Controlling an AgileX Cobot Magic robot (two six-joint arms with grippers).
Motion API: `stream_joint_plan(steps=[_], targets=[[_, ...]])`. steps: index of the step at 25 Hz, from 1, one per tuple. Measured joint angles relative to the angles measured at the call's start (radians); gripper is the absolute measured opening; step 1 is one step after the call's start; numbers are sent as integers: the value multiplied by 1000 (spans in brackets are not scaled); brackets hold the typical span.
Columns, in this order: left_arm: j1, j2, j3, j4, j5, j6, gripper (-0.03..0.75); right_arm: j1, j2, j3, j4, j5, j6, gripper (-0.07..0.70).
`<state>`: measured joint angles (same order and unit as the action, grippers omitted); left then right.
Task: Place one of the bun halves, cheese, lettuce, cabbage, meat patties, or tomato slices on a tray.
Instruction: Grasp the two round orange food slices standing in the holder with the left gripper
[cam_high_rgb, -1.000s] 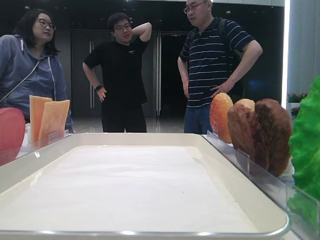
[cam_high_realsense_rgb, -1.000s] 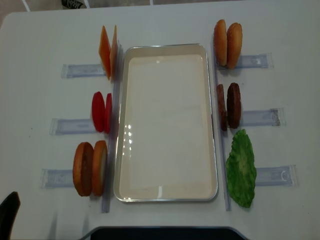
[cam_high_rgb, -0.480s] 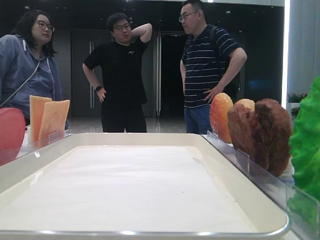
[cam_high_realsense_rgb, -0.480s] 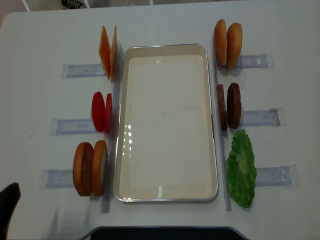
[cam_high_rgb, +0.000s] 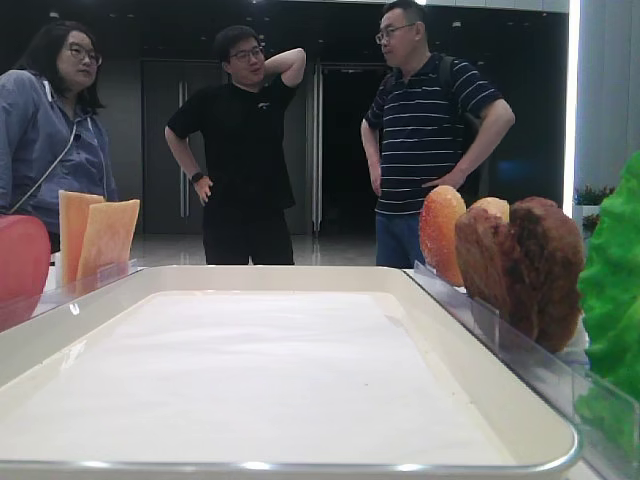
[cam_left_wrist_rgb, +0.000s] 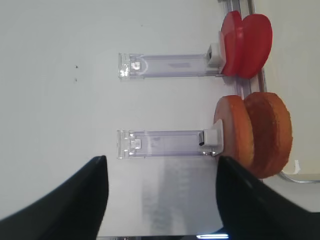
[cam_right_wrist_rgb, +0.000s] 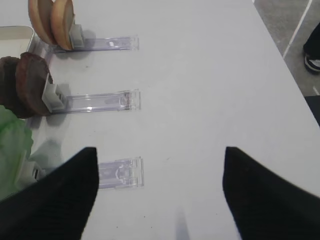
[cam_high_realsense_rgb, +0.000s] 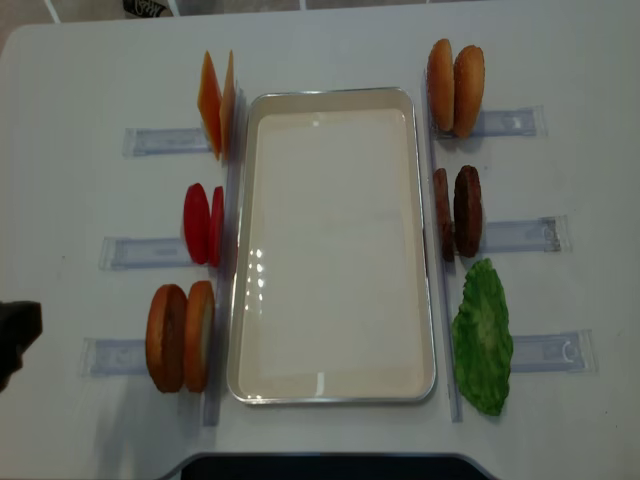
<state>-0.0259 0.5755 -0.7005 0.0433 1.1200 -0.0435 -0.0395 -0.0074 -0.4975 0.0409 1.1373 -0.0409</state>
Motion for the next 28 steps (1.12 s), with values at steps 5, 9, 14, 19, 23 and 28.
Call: stream_joint_plan(steps=[5, 9, 14, 19, 23, 28], targets=[[0, 174, -87, -9, 45, -2, 498, 0, 0, 0, 0, 0, 0, 524], [0, 303, -146, -14, 76, -2, 498, 0, 0, 0, 0, 0, 0, 524], [0, 441, -195, -43, 82, -3, 496, 0, 0, 0, 0, 0, 0, 524], [0, 548, -230, -50, 84, -3, 497, 0, 0, 0, 0, 0, 0, 524], [0, 592, -239, -50, 87, -3, 497, 0, 0, 0, 0, 0, 0, 524], [0, 607, -243, -49, 85, -3, 497, 0, 0, 0, 0, 0, 0, 524]])
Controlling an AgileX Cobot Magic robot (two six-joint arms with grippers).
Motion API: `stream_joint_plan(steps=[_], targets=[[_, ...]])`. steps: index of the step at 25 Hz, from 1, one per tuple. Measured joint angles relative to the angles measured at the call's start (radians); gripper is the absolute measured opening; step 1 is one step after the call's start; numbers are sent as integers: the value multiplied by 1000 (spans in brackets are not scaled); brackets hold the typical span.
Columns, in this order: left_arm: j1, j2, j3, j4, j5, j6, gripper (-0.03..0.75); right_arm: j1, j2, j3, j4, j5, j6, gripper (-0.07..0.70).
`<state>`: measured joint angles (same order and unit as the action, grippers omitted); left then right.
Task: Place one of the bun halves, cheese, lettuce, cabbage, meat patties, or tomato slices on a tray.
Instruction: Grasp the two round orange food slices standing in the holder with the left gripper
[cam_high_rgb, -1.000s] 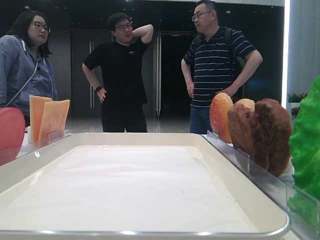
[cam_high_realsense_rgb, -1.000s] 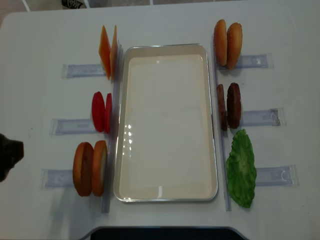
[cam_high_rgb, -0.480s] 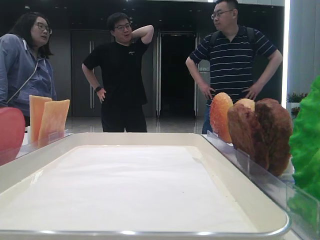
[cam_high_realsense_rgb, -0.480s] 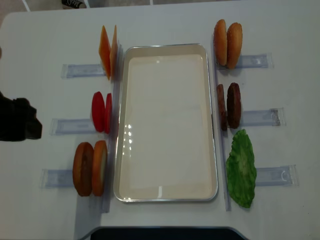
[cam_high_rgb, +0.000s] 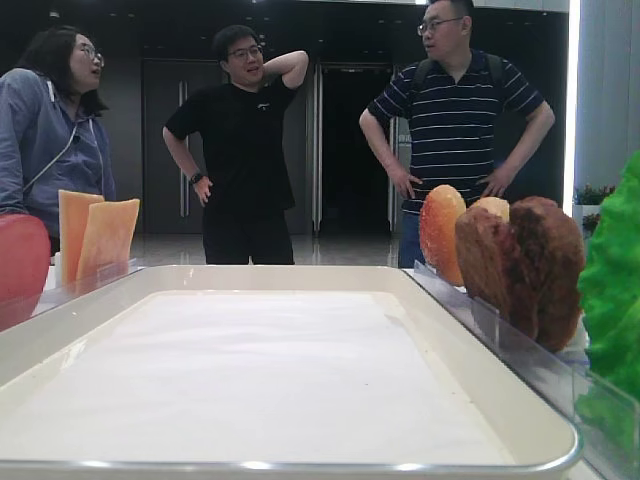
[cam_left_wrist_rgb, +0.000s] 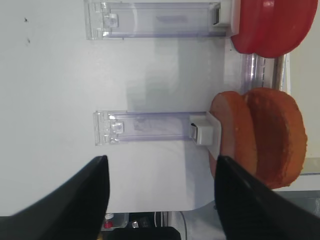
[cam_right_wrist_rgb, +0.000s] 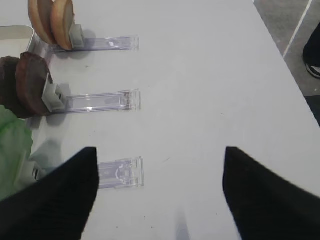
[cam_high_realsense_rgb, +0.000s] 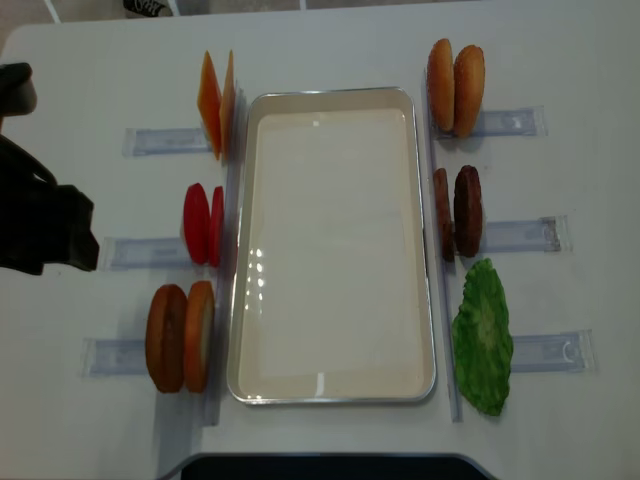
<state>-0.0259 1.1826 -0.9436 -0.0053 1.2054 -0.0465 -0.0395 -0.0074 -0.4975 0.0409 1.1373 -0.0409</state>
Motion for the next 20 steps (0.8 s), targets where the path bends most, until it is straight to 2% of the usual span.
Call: stream_joint_plan(steps=[8, 20], targets=[[-17, 0, 0, -12, 7, -12, 497, 0, 0, 0, 0, 0, 0, 524], [-307, 45, -2, -13, 7, -234, 497, 0, 0, 0, 0, 0, 0, 524]])
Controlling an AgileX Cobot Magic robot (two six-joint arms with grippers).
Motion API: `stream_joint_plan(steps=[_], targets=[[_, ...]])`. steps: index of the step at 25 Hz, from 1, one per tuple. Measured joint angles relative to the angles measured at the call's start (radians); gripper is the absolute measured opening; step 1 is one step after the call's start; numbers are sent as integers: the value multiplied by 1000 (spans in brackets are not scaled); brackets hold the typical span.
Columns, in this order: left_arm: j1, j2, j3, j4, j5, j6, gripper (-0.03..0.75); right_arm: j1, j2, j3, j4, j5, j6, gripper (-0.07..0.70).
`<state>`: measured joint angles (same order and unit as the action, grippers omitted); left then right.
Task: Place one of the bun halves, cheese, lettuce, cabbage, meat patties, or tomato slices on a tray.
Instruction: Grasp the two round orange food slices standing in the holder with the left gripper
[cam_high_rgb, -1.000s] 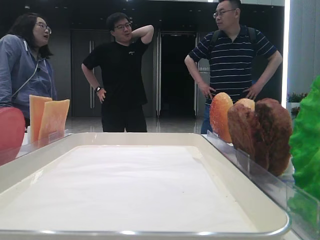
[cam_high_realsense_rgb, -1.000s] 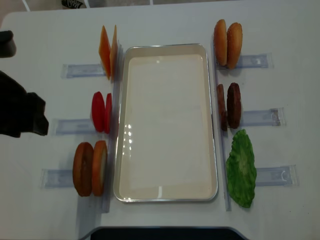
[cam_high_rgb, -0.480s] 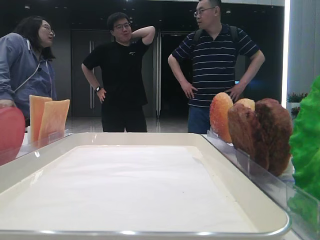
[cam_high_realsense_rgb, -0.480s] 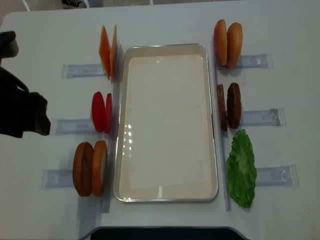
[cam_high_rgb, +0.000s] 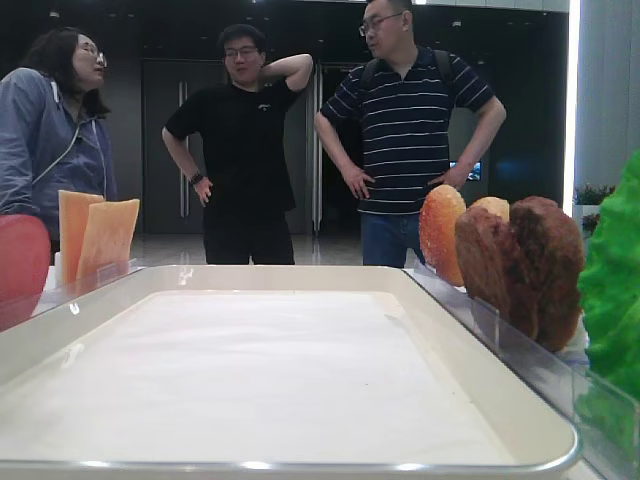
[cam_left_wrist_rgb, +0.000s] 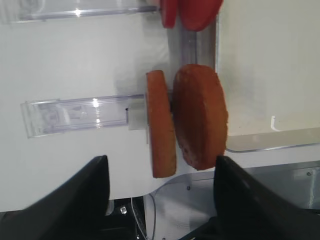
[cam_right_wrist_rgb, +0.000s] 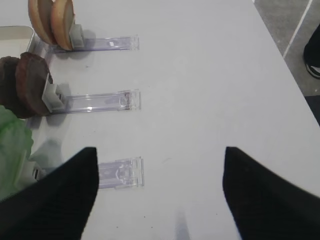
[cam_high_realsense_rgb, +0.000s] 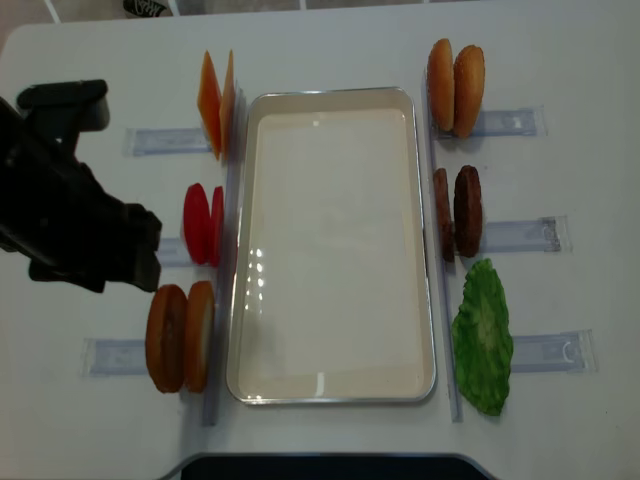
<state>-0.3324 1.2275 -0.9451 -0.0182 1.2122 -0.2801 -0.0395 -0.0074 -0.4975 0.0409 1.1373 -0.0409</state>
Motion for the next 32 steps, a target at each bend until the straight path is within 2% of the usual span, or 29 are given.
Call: stream_joint_plan(steps=[4, 10, 22, 32], targets=[[-83, 44, 0, 3, -4, -61, 497, 0, 0, 0, 0, 0, 0, 524], [-196, 114, -1, 18, -50, -150, 497, 0, 0, 0, 0, 0, 0, 524], [-202, 182, -2, 18, -54, -171, 497, 0, 0, 0, 0, 0, 0, 524], [-202, 239, -2, 10, -90, -172, 497, 0, 0, 0, 0, 0, 0, 524]])
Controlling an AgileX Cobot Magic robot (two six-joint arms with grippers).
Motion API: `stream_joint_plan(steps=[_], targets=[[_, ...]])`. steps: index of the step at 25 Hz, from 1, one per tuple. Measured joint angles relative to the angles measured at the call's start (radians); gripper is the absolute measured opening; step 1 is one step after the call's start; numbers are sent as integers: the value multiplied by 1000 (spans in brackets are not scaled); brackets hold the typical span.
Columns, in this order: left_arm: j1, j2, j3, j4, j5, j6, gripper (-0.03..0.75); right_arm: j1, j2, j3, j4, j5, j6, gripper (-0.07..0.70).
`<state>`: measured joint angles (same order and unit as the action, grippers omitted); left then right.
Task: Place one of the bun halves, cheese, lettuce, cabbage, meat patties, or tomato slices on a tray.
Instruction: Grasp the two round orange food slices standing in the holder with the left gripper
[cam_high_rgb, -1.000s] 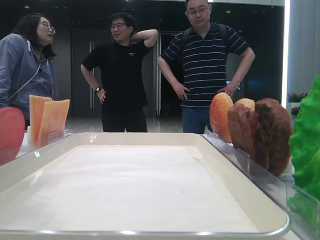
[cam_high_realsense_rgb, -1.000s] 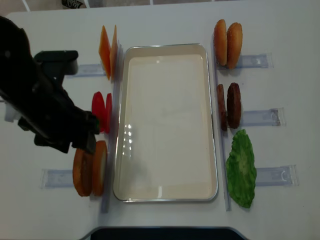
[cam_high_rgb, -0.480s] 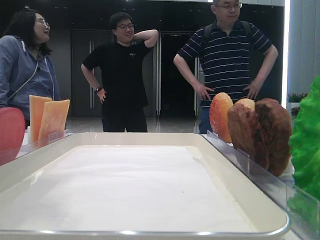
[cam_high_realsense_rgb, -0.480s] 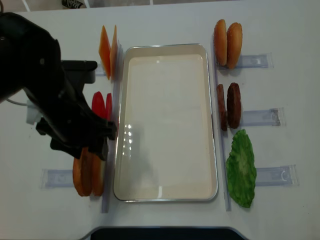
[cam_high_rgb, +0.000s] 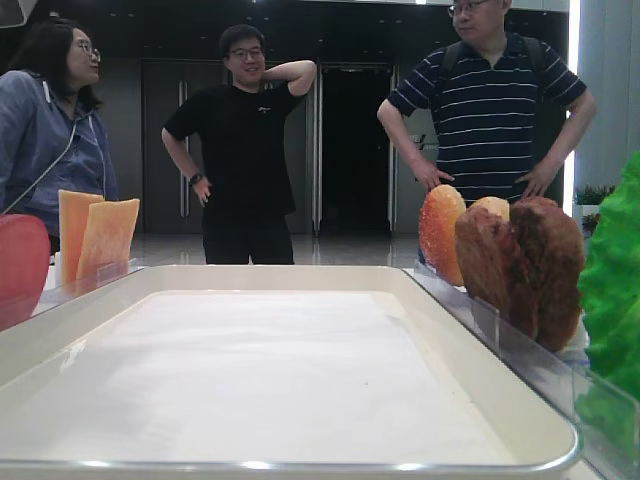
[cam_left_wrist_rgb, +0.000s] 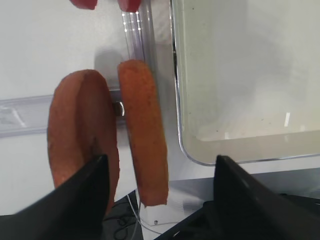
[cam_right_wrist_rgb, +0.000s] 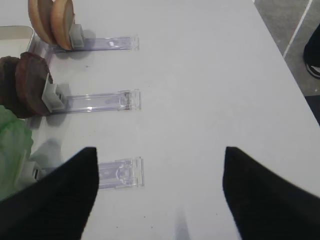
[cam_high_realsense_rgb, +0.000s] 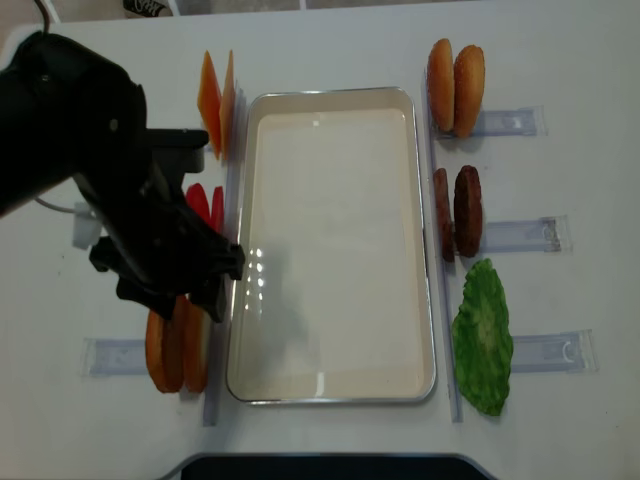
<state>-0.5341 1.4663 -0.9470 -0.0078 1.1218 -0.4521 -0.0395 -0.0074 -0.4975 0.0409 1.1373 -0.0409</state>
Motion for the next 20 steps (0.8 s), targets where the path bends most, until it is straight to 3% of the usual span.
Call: stream_joint_plan(steps=[15, 20], targets=[[0, 87, 0, 0, -13, -1, 497, 0, 0, 0, 0, 0, 0, 524], [0, 105, 0, 14, 11, 0, 470, 0, 0, 0, 0, 0, 0, 524]])
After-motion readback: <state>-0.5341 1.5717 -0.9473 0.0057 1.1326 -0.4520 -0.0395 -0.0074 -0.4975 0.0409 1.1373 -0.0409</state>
